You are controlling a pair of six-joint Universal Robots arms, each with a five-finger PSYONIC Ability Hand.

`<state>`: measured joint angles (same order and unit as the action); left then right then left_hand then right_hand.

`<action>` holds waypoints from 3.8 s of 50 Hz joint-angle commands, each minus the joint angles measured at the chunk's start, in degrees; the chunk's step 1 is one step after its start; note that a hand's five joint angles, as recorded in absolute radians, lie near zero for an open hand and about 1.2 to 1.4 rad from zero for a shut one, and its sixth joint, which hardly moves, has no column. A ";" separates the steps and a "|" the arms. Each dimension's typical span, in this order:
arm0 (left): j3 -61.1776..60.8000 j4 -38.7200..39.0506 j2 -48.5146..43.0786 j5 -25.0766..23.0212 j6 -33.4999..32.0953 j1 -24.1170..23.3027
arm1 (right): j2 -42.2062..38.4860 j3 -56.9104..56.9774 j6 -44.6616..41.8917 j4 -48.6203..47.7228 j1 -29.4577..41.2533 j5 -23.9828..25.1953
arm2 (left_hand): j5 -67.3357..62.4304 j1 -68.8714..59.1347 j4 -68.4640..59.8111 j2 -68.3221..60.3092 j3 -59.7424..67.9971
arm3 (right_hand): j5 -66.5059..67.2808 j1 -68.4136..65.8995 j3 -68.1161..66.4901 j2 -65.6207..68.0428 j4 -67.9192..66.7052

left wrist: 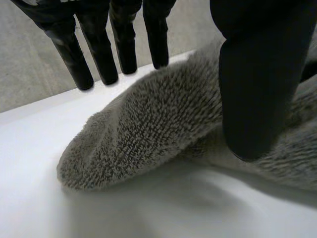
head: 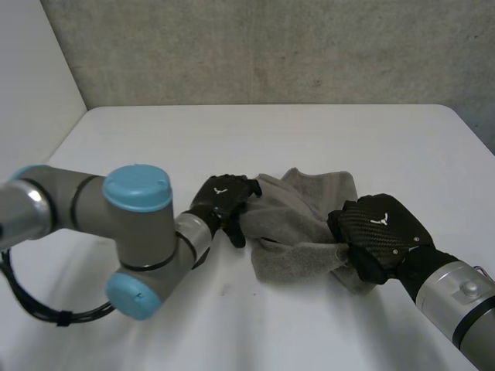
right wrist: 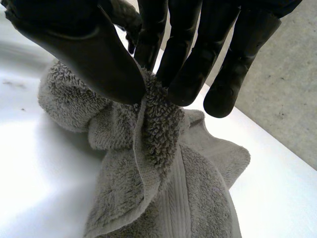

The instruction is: Fold the towel.

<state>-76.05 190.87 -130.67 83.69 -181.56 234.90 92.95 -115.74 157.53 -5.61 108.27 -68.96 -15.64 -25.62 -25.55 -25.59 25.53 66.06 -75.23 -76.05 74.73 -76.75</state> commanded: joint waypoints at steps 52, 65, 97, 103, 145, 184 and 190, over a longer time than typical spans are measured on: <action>10.05 -8.14 8.06 6.23 -3.80 7.59 | -12.71 19.58 5.07 4.64 3.00 -3.54 | -54.36 -54.38 -54.45 -54.41 54.47 | 3.94 -4.77 -3.95 5.27 -3.25; 15.84 0.91 9.11 6.67 -3.54 6.63 | -13.33 19.33 5.16 0.95 8.18 -4.42 | -54.36 -54.38 -54.45 -54.41 54.47 | 3.94 -4.77 -3.95 5.27 -3.25; 0.20 5.31 14.30 5.00 0.15 -1.90 | -13.14 15.10 4.19 -1.86 4.15 -10.22 | 14.92 14.90 14.83 14.87 -14.81 | 3.94 -4.77 -3.95 5.27 -3.25; -11.12 4.87 21.94 7.88 7.87 -4.17 | -13.94 15.01 4.19 -1.86 4.15 -10.22 | 7.55 7.53 7.46 7.50 -7.44 | 3.94 -4.77 -3.95 5.27 -3.25; 1.95 -8.05 -1.95 14.75 38.21 -14.91 | -11.92 13.34 5.25 -2.83 2.56 -12.42 | -21.55 -21.58 -21.64 -21.61 21.67 | 3.94 -4.77 -3.95 5.27 -3.25; 19.52 -30.27 34.16 19.85 -13.20 -6.83 | 2.41 45.49 2.96 20.28 6.25 -13.12 | -54.36 -54.38 -54.45 -54.41 54.47 | 3.94 -4.77 -3.95 5.27 -3.25; 18.83 -31.87 33.55 19.32 -13.12 -1.99 | -4.33 49.64 2.88 23.00 6.96 -13.57 | -54.36 -54.38 -54.45 -54.41 54.47 | 3.94 -4.77 -3.95 5.27 -3.25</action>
<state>-56.78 160.43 -96.38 103.37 -195.30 228.92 94.72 -68.71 160.52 15.57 114.72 -82.35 -59.37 -68.27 -69.78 -69.76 69.68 66.05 -75.62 -76.05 75.03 -76.82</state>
